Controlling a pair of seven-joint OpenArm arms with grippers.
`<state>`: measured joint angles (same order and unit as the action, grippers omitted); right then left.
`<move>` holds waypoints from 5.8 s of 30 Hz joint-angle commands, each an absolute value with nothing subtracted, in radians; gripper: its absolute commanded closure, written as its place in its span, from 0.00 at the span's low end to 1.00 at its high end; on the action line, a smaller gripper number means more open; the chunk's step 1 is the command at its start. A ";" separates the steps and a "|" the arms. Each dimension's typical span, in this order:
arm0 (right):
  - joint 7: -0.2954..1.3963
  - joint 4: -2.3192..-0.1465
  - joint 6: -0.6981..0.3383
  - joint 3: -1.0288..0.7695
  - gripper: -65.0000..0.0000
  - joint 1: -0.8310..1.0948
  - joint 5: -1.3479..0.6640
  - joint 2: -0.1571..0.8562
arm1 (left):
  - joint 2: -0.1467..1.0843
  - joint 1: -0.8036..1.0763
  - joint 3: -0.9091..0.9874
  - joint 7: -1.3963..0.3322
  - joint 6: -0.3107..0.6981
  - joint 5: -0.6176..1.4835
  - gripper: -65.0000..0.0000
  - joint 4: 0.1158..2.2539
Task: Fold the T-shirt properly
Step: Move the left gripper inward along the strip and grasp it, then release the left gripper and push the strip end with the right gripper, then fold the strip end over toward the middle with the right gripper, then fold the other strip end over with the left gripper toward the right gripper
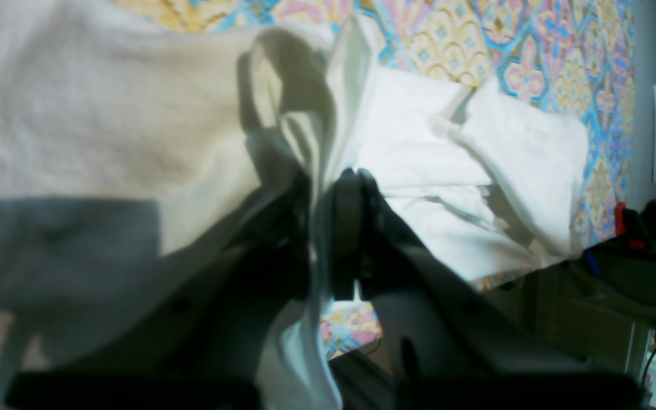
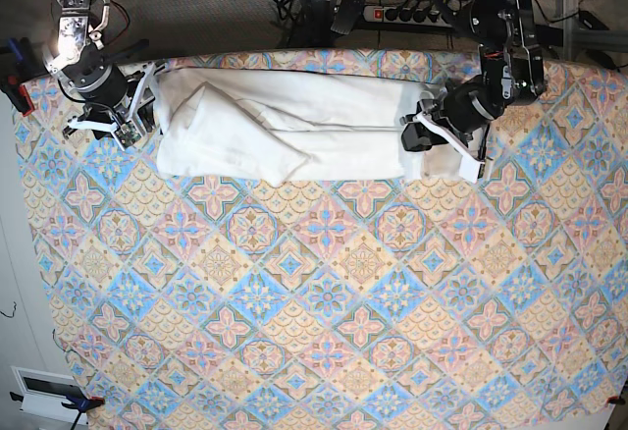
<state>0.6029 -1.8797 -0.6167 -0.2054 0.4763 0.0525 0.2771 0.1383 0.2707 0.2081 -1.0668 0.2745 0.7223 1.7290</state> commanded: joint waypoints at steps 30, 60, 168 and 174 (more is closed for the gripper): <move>0.854 -1.748 -0.613 -0.234 0.70 0.236 -0.128 0.260 | 0.355 0.355 0.427 -1.061 0.283 0.881 0.56 1.851; 0.932 -1.322 -0.613 -0.214 0.45 0.153 -0.481 0.285 | 0.354 0.346 0.424 -1.055 0.283 0.881 0.56 1.759; 1.013 -1.890 -0.613 0.325 0.50 0.019 -0.398 0.099 | 0.332 0.349 0.412 -1.056 0.285 0.878 0.64 1.751; 1.013 -1.793 -0.613 0.269 0.66 0.024 -0.390 0.111 | 0.355 0.369 0.234 -1.053 0.285 0.877 0.70 1.810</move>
